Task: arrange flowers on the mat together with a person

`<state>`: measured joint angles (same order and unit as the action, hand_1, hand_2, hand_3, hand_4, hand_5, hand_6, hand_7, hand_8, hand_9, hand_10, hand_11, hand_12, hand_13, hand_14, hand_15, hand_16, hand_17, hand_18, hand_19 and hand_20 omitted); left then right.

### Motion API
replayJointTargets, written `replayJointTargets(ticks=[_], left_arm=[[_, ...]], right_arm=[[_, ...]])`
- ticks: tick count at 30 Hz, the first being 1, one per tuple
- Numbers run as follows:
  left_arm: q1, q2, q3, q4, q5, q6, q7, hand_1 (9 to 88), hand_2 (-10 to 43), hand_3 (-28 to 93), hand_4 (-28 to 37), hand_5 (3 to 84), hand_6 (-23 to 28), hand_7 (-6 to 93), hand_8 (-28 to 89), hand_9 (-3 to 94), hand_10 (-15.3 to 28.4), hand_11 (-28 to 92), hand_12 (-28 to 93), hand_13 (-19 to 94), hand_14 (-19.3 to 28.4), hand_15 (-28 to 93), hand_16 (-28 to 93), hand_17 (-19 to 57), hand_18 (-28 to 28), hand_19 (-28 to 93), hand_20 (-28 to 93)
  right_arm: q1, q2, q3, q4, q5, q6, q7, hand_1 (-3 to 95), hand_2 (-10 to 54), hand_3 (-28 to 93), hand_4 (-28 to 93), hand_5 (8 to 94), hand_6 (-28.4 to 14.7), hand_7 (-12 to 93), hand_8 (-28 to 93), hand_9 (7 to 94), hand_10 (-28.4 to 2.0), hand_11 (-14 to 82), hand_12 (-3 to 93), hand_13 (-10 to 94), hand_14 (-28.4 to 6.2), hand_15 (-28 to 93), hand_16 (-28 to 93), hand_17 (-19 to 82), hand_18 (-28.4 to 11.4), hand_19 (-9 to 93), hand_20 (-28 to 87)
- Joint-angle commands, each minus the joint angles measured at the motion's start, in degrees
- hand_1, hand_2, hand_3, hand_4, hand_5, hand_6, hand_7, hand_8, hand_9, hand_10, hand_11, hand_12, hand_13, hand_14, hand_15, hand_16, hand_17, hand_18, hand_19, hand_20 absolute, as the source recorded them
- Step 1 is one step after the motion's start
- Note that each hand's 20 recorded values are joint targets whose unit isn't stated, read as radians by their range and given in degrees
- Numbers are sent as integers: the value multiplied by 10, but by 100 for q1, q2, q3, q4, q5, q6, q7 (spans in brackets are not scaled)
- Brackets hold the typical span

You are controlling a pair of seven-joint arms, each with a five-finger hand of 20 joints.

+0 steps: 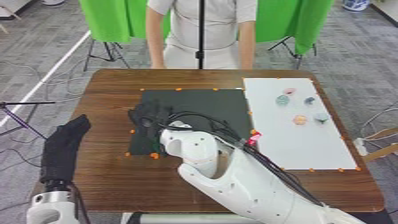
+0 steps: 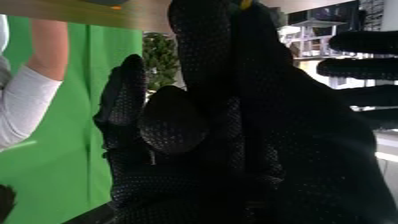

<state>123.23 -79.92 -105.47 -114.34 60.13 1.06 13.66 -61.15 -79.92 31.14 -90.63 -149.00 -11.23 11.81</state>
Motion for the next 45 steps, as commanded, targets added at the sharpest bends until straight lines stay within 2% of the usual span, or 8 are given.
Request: replayJointTargets(ticks=[1, 10, 21, 28, 33, 38, 42, 45], left_arm=[[-14, 10, 51, 44, 28, -10, -33, 195, -50, 690, -268, 494, 31, 143, -31, 422, 100, 117, 182, 314, 132, 84, 21, 58, 81, 13, 152], [-47, 7, 71, 51, 37, -15, -44, 192, -53, 688, -271, 481, 25, 144, -22, 413, 96, 121, 188, 310, 126, 84, 14, 56, 80, 13, 146], [-35, -14, 66, 42, 59, -32, -46, 200, -51, 676, -253, 464, 21, 143, -28, 409, 93, 121, 182, 310, 127, 85, 11, 55, 80, 14, 143], [-5, -25, 48, 30, 67, -45, -54, 217, -60, 673, -233, 463, 28, 129, -38, 407, 103, 115, 169, 308, 133, 84, 13, 54, 82, 15, 145], [2, -41, 43, 16, 86, -82, -76, 224, -63, 671, -227, 464, 33, 126, -39, 406, 108, 114, 165, 310, 136, 84, 15, 53, 82, 14, 146], [56, -74, 13, -17, 91, -75, -79, 244, -65, 664, -224, 471, 45, 114, -45, 410, 116, 113, 158, 311, 141, 84, 17, 52, 84, 15, 148], [99, -81, -6, -51, 113, -143, -124, 248, -62, 660, -222, 472, 45, 114, -48, 413, 120, 115, 154, 315, 146, 85, 21, 51, 85, 14, 150], [120, -82, 27, -71, 123, -147, -121, 249, -60, 658, -221, 473, 44, 116, -51, 414, 122, 115, 152, 316, 147, 86, 22, 51, 86, 14, 152]], right_arm=[[169, -228, -18, 222, -182, 365, -104, 656, -95, 625, -273, 870, -5, 149, 23, 937, -115, 98, 373, 715, -97, 772, 408, 324, -206, 737, 511], [163, -254, 7, 259, -282, 54, -91, 651, -95, 634, -257, 833, -21, 133, -7, 928, -120, 66, 360, 710, -98, 773, 411, 322, -207, 737, 512], [133, -226, 41, 241, -495, -344, -29, 596, -95, 647, -261, 672, 11, 150, -120, 875, -118, 48, 345, 669, -109, 765, 410, 292, -213, 716, 503], [189, -160, 89, 109, -433, -715, 29, 504, -95, 712, -268, 543, 26, 162, -138, 797, -123, 133, 246, 638, -120, 764, 404, 267, -215, 695, 500], [204, -67, 230, -52, -296, -503, 93, 468, -95, 744, -272, 485, 28, 161, -138, 758, -129, 161, 191, 623, -125, 762, 403, 259, -216, 689, 499], [53, 373, 719, -871, 545, 125, 322, 453, -95, 723, -270, 471, 33, 171, -136, 741, -128, 159, 182, 612, -127, 761, 399, 255, -216, 686, 493], [-553, 853, 1693, -1719, 1702, 486, 530, 443, -95, 704, -252, 490, 32, 173, -135, 734, -128, 160, 184, 605, -130, 751, 389, 247, -211, 675, 485], [-1485, 1183, 2735, -2268, 3341, 948, 452, 372, -72, 697, -207, 510, 15, 164, -125, 694, -140, 166, 189, 581, -136, 659, 327, 221, -199, 614, 446]])
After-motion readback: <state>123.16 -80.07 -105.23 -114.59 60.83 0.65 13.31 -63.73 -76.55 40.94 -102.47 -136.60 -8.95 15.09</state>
